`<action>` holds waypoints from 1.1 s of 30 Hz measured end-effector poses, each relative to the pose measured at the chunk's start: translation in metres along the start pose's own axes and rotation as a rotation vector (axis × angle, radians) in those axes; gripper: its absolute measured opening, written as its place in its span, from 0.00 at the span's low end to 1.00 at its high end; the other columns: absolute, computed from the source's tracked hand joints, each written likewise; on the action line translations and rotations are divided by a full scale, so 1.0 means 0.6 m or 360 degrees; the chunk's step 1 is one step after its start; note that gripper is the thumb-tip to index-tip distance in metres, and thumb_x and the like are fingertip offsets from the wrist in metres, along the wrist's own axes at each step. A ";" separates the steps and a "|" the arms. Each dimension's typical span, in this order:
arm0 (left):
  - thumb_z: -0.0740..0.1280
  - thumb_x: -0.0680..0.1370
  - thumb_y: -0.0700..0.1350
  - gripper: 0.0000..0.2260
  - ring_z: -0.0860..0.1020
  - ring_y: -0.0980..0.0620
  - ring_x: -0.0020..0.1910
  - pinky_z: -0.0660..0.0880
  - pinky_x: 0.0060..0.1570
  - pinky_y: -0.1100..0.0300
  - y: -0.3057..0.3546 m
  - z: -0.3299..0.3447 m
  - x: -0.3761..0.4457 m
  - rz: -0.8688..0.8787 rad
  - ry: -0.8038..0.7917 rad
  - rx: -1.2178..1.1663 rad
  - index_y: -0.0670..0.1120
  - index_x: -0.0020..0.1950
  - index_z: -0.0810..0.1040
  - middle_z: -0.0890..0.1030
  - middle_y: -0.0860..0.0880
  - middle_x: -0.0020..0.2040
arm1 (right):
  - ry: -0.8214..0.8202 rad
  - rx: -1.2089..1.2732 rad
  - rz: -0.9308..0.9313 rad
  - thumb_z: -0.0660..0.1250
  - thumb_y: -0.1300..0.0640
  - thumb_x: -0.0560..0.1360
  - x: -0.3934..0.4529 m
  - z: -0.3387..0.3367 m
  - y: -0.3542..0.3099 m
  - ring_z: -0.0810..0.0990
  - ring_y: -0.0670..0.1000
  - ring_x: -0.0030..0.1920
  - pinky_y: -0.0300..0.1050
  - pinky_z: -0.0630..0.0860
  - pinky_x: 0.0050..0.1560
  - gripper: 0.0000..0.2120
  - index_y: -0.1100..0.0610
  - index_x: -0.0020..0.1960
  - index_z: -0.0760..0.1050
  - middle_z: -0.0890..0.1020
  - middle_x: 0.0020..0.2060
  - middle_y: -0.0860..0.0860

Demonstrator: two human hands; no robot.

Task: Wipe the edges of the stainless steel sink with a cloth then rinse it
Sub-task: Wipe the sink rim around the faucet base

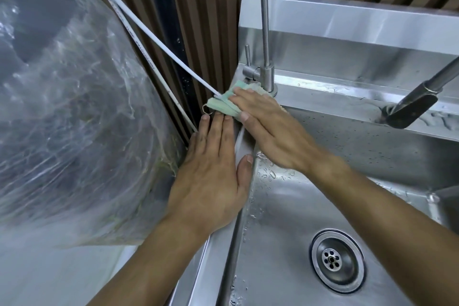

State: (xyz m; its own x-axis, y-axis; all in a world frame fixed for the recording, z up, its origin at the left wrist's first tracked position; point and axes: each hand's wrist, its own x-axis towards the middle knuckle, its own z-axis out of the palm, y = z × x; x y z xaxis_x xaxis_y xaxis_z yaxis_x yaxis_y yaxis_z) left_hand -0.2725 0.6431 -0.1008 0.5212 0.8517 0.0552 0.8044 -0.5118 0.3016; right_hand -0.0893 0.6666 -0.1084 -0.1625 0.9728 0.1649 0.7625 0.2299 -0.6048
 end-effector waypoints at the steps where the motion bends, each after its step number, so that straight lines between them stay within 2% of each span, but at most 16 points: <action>1: 0.43 0.83 0.60 0.34 0.38 0.49 0.84 0.37 0.80 0.56 0.002 -0.002 0.000 -0.0007 -0.0017 0.0002 0.45 0.85 0.40 0.42 0.47 0.86 | -0.0016 -0.0053 0.0001 0.52 0.51 0.88 0.013 -0.005 -0.002 0.53 0.45 0.83 0.43 0.45 0.83 0.22 0.53 0.81 0.63 0.62 0.82 0.47; 4: 0.41 0.83 0.60 0.34 0.35 0.51 0.83 0.35 0.79 0.57 0.006 -0.006 0.001 -0.0025 -0.0044 0.0032 0.45 0.84 0.38 0.39 0.48 0.85 | 0.0046 -0.0192 0.0089 0.53 0.53 0.88 0.056 0.002 -0.017 0.56 0.52 0.83 0.48 0.50 0.83 0.22 0.57 0.80 0.64 0.63 0.81 0.54; 7: 0.41 0.82 0.60 0.35 0.36 0.51 0.83 0.35 0.80 0.58 0.009 -0.009 0.000 -0.0051 -0.0080 0.0041 0.43 0.85 0.40 0.40 0.47 0.85 | 0.0205 -0.0289 0.0318 0.56 0.58 0.86 0.097 0.024 -0.041 0.58 0.57 0.82 0.50 0.54 0.81 0.22 0.61 0.79 0.64 0.63 0.80 0.59; 11: 0.40 0.82 0.61 0.35 0.36 0.51 0.83 0.35 0.79 0.59 0.008 -0.013 0.002 -0.0061 -0.0093 0.0027 0.43 0.85 0.41 0.40 0.47 0.85 | 0.0158 -0.0306 0.0466 0.59 0.61 0.84 0.131 0.016 -0.062 0.56 0.59 0.82 0.50 0.53 0.80 0.23 0.64 0.78 0.63 0.61 0.81 0.60; 17: 0.39 0.82 0.61 0.35 0.36 0.51 0.83 0.35 0.79 0.57 0.009 -0.014 -0.004 -0.0046 -0.0097 0.0030 0.44 0.85 0.40 0.40 0.47 0.85 | -0.0069 -0.0467 0.0286 0.53 0.56 0.87 0.103 0.006 -0.046 0.53 0.60 0.83 0.53 0.50 0.82 0.26 0.65 0.82 0.56 0.56 0.82 0.62; 21: 0.38 0.80 0.61 0.36 0.35 0.50 0.83 0.35 0.80 0.57 0.007 -0.013 0.001 -0.0045 -0.0109 0.0068 0.44 0.85 0.38 0.38 0.47 0.85 | -0.0126 -0.0557 0.0237 0.55 0.57 0.86 0.129 -0.004 -0.039 0.56 0.61 0.82 0.53 0.54 0.80 0.24 0.65 0.79 0.60 0.58 0.81 0.63; 24: 0.38 0.81 0.61 0.36 0.34 0.51 0.83 0.34 0.80 0.56 0.005 -0.013 0.001 -0.0040 -0.0135 0.0070 0.45 0.84 0.36 0.36 0.48 0.85 | -0.0137 -0.0542 0.0187 0.56 0.57 0.86 0.145 -0.006 -0.029 0.55 0.60 0.82 0.52 0.51 0.80 0.24 0.65 0.79 0.60 0.59 0.81 0.63; 27: 0.38 0.81 0.61 0.35 0.34 0.51 0.83 0.34 0.79 0.56 0.004 -0.012 -0.001 -0.0024 -0.0126 0.0045 0.45 0.84 0.36 0.36 0.48 0.85 | -0.0112 -0.0459 0.0113 0.54 0.52 0.87 0.135 -0.005 -0.018 0.55 0.60 0.82 0.51 0.47 0.82 0.25 0.64 0.80 0.60 0.62 0.80 0.62; 30: 0.37 0.80 0.62 0.37 0.34 0.50 0.83 0.35 0.79 0.56 0.003 -0.011 -0.002 -0.0010 -0.0100 0.0035 0.44 0.84 0.37 0.37 0.47 0.85 | -0.0041 -0.0461 0.0096 0.52 0.45 0.87 0.116 -0.002 -0.024 0.56 0.59 0.82 0.51 0.48 0.81 0.29 0.61 0.81 0.61 0.64 0.80 0.60; 33: 0.36 0.80 0.63 0.37 0.33 0.51 0.82 0.33 0.79 0.57 0.000 -0.007 -0.002 -0.0001 -0.0103 0.0018 0.45 0.84 0.36 0.36 0.48 0.85 | -0.0056 -0.0463 0.0126 0.51 0.42 0.87 0.114 -0.003 -0.030 0.58 0.58 0.81 0.51 0.50 0.81 0.29 0.59 0.80 0.64 0.66 0.79 0.58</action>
State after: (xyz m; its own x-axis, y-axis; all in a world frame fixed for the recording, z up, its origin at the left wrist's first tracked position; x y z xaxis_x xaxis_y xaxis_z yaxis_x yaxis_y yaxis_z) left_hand -0.2746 0.6425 -0.0968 0.5376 0.8432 -0.0068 0.8079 -0.5128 0.2905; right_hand -0.1129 0.7291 -0.0847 -0.1129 0.9889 0.0962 0.9202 0.1406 -0.3653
